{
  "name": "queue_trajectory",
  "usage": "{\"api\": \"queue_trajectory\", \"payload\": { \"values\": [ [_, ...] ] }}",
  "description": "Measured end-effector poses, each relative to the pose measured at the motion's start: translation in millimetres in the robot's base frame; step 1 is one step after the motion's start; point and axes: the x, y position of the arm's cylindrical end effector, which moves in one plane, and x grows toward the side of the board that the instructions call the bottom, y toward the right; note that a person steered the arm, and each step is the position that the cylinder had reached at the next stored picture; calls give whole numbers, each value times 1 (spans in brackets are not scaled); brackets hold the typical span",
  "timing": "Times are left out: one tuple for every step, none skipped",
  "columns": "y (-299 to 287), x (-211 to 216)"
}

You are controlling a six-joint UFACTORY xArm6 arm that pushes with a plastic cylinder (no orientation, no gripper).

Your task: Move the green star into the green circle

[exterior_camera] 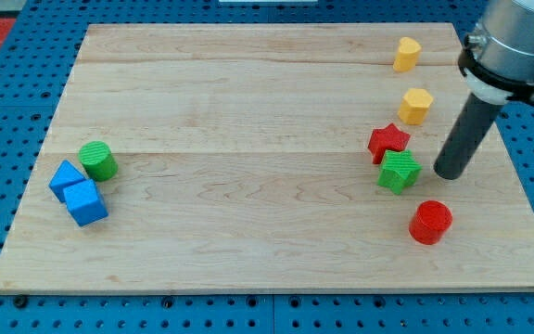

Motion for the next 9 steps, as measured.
{"api": "queue_trajectory", "payload": {
  "values": [
    [-42, 6],
    [-94, 20],
    [-154, 19],
    [-223, 33],
    [-291, 40],
    [-340, 41],
    [-345, 31],
    [-336, 14],
    [-359, 20]
  ]
}}
